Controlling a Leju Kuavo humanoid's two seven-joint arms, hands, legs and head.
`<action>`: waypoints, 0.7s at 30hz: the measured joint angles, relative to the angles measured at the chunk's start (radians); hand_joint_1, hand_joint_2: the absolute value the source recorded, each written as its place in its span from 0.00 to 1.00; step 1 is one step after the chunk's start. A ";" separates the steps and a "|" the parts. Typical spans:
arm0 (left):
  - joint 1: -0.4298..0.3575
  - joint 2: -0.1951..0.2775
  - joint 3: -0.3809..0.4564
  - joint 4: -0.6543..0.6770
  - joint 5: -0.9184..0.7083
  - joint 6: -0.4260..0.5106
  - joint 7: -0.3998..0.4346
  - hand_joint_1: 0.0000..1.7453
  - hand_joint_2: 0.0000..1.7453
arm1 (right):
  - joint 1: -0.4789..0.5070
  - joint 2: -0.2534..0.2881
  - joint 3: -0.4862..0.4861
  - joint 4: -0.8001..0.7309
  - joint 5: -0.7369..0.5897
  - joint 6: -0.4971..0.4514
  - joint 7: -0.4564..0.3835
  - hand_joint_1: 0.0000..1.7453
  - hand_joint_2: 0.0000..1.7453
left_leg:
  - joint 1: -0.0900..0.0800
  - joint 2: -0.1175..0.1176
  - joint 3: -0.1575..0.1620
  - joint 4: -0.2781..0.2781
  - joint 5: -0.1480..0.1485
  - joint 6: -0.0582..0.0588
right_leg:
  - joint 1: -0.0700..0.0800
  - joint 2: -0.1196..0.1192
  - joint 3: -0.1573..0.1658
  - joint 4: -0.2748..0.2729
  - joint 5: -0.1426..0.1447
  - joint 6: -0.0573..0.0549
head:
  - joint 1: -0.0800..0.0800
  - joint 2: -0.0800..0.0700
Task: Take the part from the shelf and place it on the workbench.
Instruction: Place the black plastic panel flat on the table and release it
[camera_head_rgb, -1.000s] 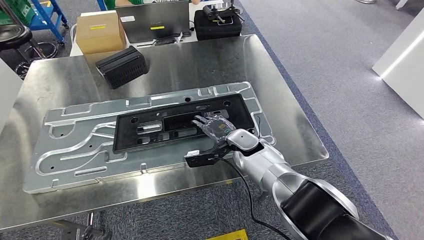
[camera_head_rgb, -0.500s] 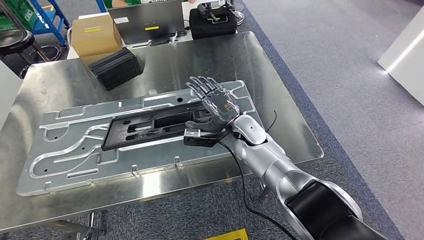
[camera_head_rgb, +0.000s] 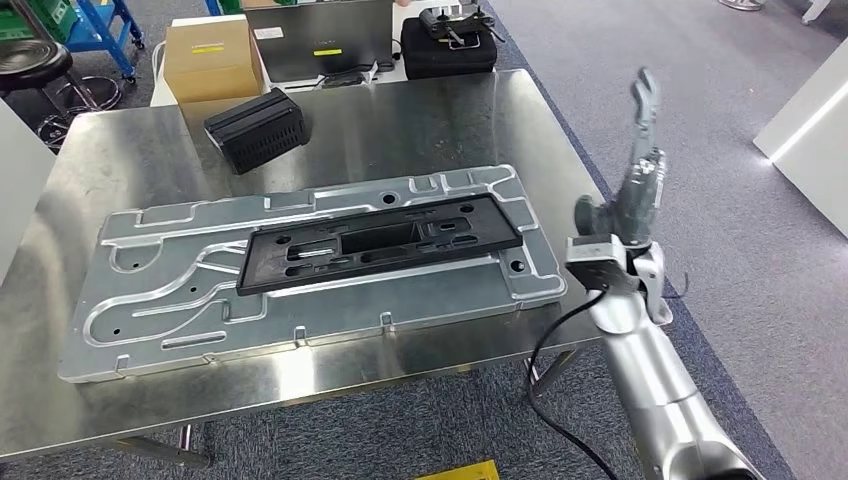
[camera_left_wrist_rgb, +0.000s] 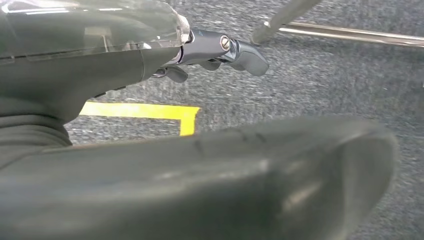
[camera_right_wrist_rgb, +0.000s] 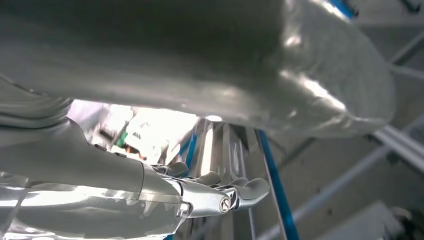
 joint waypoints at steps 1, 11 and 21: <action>0.002 0.000 0.002 0.000 0.004 -0.002 0.000 0.00 0.00 | 0.026 -0.011 -0.023 -0.036 -0.013 0.001 -0.004 0.00 0.00 | -0.002 0.000 0.000 0.000 -0.001 0.000 | 0.000 0.000 0.005 -0.013 0.017 -0.002 | 0.000 0.000; 0.026 -0.004 0.018 0.000 0.041 0.006 0.002 0.00 0.00 | 0.450 -0.039 -0.506 -0.296 -0.167 0.166 -0.071 0.00 0.00 | -0.011 -0.010 -0.009 0.055 -0.058 -0.030 | -0.001 -0.017 0.157 -0.309 0.141 -0.038 | 0.000 0.000; 0.042 -0.004 0.033 0.000 0.028 0.010 0.003 0.00 0.00 | 0.735 0.143 -0.936 -0.321 -0.078 0.374 -0.076 0.00 0.00 | 0.001 0.001 0.134 -0.021 -0.107 -0.042 | -0.005 -0.017 0.125 -0.297 0.169 -0.027 | 0.000 0.000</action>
